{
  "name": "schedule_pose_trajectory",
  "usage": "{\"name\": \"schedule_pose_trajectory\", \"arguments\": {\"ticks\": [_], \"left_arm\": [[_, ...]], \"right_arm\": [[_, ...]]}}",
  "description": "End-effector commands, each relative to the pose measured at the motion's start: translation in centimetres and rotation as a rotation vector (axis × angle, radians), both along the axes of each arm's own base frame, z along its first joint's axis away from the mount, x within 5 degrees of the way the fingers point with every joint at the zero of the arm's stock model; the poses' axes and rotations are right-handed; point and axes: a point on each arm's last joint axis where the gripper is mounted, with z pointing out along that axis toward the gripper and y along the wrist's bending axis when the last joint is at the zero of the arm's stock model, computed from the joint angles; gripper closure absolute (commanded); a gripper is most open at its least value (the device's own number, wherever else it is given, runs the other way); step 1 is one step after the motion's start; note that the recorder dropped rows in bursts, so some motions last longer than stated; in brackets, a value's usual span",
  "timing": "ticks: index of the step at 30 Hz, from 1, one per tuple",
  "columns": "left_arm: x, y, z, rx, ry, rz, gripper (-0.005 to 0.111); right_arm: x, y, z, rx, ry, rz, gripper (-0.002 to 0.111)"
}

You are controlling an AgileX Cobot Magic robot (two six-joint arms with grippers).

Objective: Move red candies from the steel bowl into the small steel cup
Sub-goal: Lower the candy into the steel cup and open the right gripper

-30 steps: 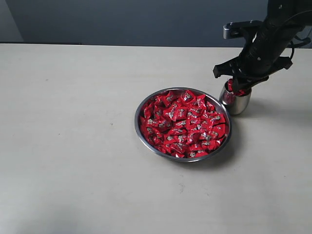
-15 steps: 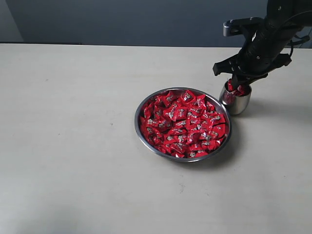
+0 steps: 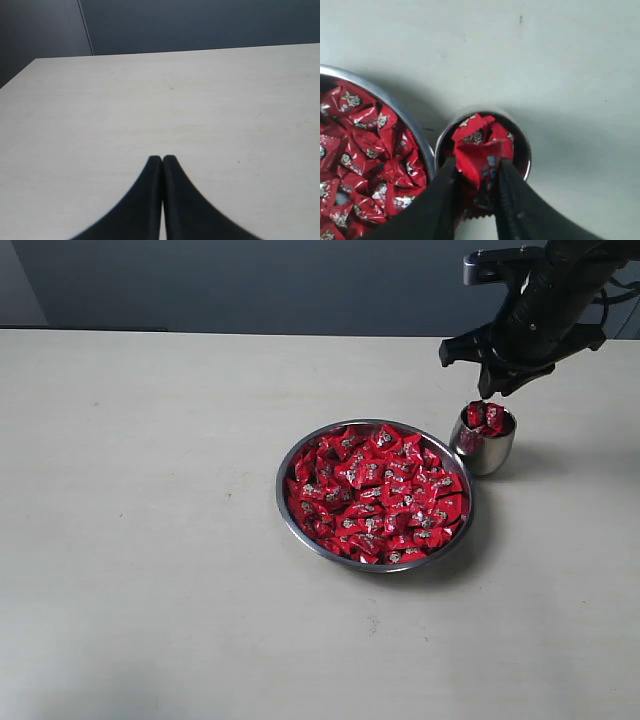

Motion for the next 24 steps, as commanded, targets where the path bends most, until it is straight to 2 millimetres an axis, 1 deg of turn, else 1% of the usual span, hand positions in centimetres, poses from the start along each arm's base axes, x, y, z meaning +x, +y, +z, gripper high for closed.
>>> {"name": "schedule_pose_trajectory", "arguments": {"ticks": [1,3,10,24], "left_arm": [[0.0,0.0,-0.1,0.002,-0.008,-0.006,0.106],[0.0,0.0,-0.1,0.002,-0.008,-0.006,0.106],[0.0,0.0,-0.1,0.002,-0.008,-0.006,0.106],[0.0,0.0,-0.1,0.002,-0.008,-0.006,0.106]], "right_arm": [[0.7,-0.2,-1.3,-0.044,0.077,-0.009,0.109],[0.7,-0.1,-1.7,-0.04,0.088,-0.011,0.109],[0.9,0.1,-2.0,-0.03,0.078,-0.011,0.109],[1.2,0.2,-4.4,-0.053,0.144,-0.011,0.109]]}}
